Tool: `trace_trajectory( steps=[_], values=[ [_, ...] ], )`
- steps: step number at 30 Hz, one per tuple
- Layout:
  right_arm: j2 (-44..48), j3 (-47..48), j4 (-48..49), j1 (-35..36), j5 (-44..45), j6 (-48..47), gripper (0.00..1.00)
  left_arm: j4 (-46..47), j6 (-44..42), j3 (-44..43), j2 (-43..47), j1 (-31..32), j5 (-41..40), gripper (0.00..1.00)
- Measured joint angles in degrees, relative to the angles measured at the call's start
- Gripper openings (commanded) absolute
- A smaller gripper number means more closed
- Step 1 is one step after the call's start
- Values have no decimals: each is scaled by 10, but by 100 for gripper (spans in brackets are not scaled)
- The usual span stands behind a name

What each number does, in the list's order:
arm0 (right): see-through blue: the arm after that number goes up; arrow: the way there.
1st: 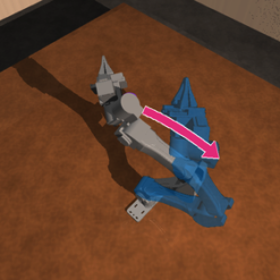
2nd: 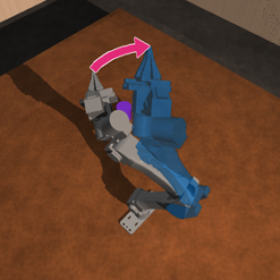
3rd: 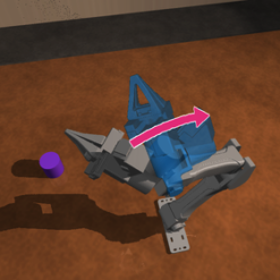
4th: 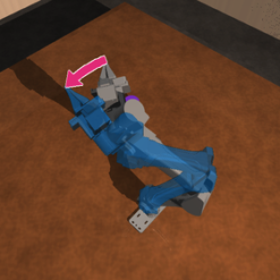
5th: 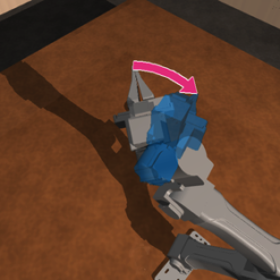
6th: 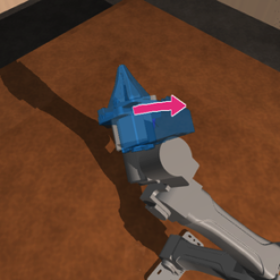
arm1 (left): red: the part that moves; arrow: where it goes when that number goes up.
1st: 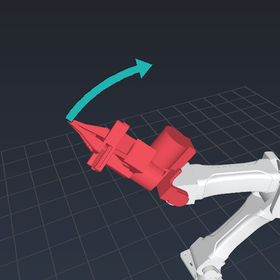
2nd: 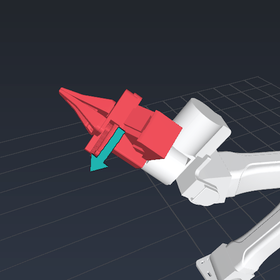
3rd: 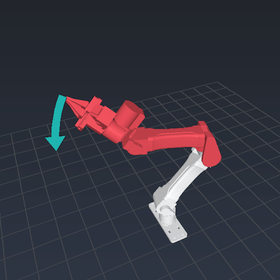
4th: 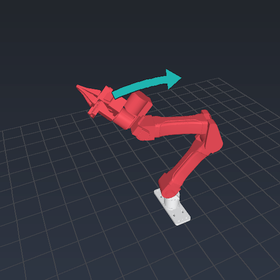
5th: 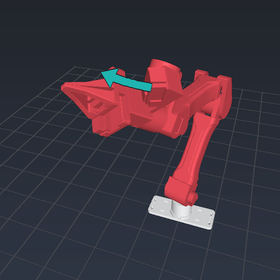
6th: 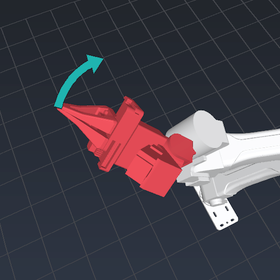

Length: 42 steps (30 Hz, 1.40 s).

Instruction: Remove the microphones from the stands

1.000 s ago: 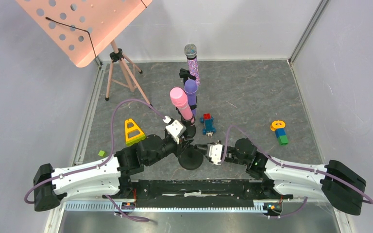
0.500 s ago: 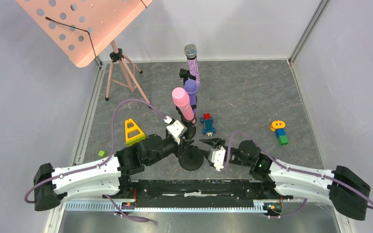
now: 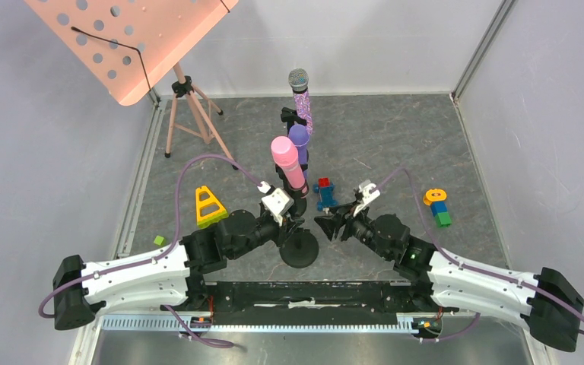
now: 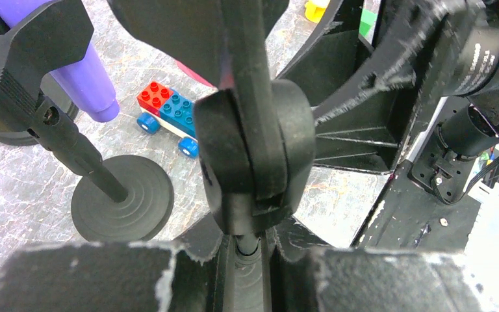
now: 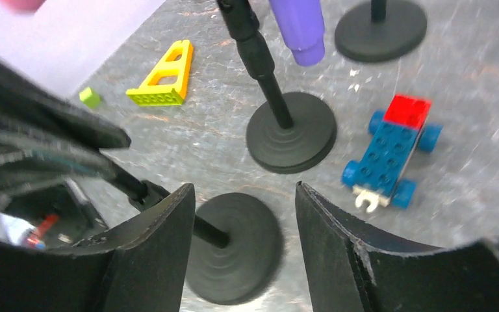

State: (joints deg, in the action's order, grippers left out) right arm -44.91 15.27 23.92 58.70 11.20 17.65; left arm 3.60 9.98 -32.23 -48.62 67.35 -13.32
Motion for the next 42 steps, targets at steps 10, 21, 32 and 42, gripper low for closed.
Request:
trace_trajectory(
  steps=[10,21,32,42],
  values=[
    [-24,16,-88,0,48,440,69,1,0,0,-1,0,1,2],
    [73,-22,-170,-1,136,598,70,13,0,-2,-12,0,4,2],
    [48,2,-213,-1,128,645,68,3,0,-2,-4,0,4,2],
    [43,4,-214,-1,91,684,66,8,1,-2,-8,0,6,2]
  ],
)
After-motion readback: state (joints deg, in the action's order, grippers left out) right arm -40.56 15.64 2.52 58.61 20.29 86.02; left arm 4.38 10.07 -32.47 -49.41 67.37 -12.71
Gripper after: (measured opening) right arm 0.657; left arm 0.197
